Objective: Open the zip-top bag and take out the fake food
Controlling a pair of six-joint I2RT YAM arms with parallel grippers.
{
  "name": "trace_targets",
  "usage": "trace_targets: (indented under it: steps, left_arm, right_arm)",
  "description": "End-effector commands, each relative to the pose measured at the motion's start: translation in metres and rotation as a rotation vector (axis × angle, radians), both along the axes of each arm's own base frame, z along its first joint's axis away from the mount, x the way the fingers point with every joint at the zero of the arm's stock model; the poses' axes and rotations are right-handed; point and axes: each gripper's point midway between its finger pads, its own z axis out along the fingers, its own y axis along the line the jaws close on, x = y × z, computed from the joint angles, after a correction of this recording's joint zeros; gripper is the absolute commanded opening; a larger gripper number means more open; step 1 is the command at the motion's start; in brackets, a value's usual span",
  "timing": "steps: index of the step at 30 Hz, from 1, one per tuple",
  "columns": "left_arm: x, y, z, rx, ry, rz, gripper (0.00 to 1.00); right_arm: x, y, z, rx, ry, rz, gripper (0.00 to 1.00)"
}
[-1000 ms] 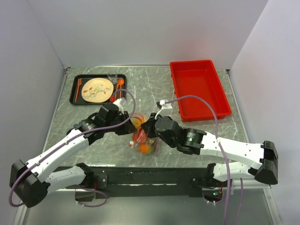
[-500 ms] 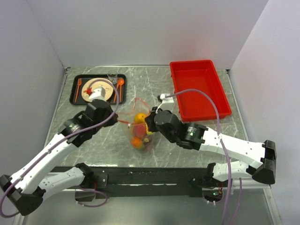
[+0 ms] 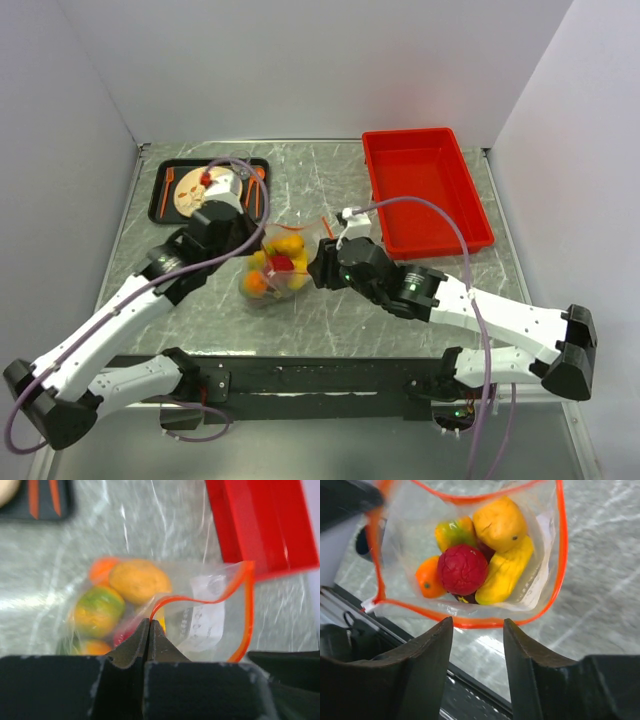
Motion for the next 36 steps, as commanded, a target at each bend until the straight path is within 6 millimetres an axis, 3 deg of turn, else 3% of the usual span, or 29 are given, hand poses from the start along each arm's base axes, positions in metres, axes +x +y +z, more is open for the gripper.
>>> trace_targets:
  steps: [1, 2, 4, 9, 16, 19, 20, 23, 25, 31, 36]
  left_arm:
    - [-0.006, -0.035, -0.016, -0.103, 0.023, -0.14, 0.01]
    - [-0.01, -0.038, -0.027, -0.111, 0.046, -0.149, 0.01]
    - [-0.013, -0.045, -0.025, -0.155, 0.04, -0.168, 0.01]
    - [-0.013, -0.048, -0.019, -0.181, 0.024, -0.163, 0.01]
    - [-0.016, -0.048, -0.026, -0.205, 0.025, -0.145, 0.01]
    - [-0.018, -0.056, -0.021, -0.238, 0.009, -0.168, 0.01]
    - [-0.019, -0.058, -0.02, -0.239, 0.007, -0.175, 0.01]
    - [-0.021, -0.064, -0.02, -0.238, 0.003, -0.178, 0.01]
    - [-0.021, -0.066, -0.02, -0.24, -0.002, -0.175, 0.01]
    - [-0.02, -0.066, -0.023, -0.245, -0.008, -0.143, 0.01]
    - [-0.018, -0.063, -0.024, -0.248, -0.018, -0.113, 0.01]
  right_arm:
    - [0.002, -0.027, 0.044, 0.063, -0.096, -0.058, 0.52]
    - [0.003, -0.029, 0.048, 0.069, -0.109, -0.061, 0.5]
    - [0.002, -0.029, 0.051, 0.079, -0.115, -0.047, 0.48]
    - [0.021, -0.011, 0.017, 0.048, -0.063, -0.037, 0.39]
    - [0.018, 0.021, -0.027, 0.133, 0.052, 0.1, 0.36]
    - [0.018, 0.032, -0.034, 0.178, 0.07, 0.117, 0.43]
    - [0.016, 0.036, -0.043, 0.175, 0.092, 0.132, 0.53]
    - [0.016, 0.047, -0.056, 0.194, 0.128, 0.151, 0.71]
    - [0.017, 0.054, -0.067, 0.194, 0.155, 0.145, 0.75]
    - [0.02, 0.067, -0.094, 0.187, 0.235, 0.142, 0.79]
    - [0.024, 0.075, -0.101, 0.202, 0.241, 0.137, 0.82]
